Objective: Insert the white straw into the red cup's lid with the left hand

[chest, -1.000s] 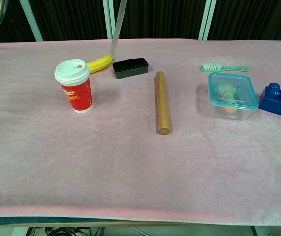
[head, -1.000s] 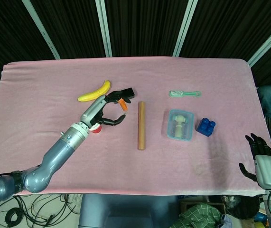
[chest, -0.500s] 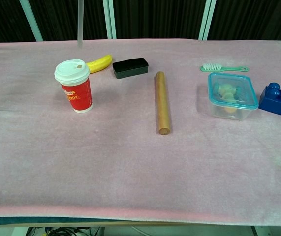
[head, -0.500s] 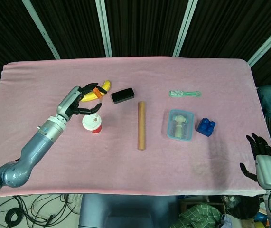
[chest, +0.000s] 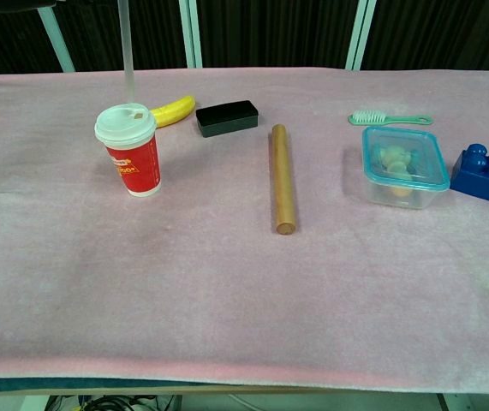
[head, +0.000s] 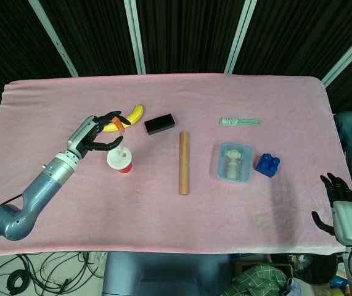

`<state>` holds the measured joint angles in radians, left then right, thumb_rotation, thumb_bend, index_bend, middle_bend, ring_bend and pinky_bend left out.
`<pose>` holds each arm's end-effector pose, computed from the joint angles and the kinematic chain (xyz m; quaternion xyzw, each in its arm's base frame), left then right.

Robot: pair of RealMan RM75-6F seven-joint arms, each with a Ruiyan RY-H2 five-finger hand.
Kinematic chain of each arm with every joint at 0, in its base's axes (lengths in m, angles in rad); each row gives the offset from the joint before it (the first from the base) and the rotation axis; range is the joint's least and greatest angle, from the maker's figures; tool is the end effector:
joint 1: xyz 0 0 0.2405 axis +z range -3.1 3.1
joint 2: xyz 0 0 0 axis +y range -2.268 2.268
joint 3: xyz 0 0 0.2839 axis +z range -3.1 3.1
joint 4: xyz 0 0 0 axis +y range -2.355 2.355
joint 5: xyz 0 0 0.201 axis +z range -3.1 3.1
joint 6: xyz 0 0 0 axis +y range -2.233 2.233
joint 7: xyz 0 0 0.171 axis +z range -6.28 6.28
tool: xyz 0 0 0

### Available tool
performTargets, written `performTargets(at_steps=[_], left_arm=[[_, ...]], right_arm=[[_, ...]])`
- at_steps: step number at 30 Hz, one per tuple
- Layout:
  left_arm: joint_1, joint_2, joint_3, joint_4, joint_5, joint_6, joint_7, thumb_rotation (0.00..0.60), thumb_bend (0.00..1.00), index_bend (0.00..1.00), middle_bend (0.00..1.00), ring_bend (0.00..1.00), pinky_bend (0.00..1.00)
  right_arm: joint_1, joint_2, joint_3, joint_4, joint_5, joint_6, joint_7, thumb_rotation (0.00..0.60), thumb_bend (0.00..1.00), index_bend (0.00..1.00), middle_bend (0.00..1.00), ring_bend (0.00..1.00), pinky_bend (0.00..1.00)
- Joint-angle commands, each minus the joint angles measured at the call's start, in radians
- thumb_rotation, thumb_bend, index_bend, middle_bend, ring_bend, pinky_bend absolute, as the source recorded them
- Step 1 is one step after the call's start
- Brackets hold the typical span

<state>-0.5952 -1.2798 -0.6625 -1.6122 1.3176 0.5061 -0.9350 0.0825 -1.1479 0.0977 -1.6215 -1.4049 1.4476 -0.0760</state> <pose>-0.1276 0.4237 0.1058 -0.4401 -0.6984 -0.5552 0.1014 -0.3419 -0.2173 0.1763 0.5701 -0.3982 0.3655 0.6187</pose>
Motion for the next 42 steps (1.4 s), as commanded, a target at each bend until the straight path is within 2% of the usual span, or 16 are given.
performTargets(at_steps=[1,19,33,42], left_arm=[[-0.009,-0.007,0.031,0.026,0.045,0.026,-0.070,0.600,0.44,0.59,0.33,0.05,0.09],[-0.076,0.014,0.158,0.113,0.144,0.115,-0.304,0.600,0.44,0.59,0.33,0.05,0.10],[-0.125,0.027,0.248,0.149,0.165,0.174,-0.377,0.600,0.44,0.59,0.33,0.05,0.10],[-0.155,0.030,0.284,0.160,0.165,0.200,-0.398,0.600,0.44,0.59,0.33,0.05,0.10]], right_arm=[[0.000,0.000,0.000,0.000,0.001,0.000,0.000,0.600,0.23,0.08,0.03,0.06,0.18],[0.000,0.000,0.000,-0.002,0.005,-0.004,0.001,0.600,0.23,0.08,0.03,0.06,0.18],[0.000,0.000,0.000,-0.003,0.006,-0.005,0.001,0.600,0.23,0.08,0.03,0.06,0.18],[0.000,0.000,0.000,-0.002,0.006,-0.005,0.002,0.600,0.23,0.08,0.03,0.06,0.18]])
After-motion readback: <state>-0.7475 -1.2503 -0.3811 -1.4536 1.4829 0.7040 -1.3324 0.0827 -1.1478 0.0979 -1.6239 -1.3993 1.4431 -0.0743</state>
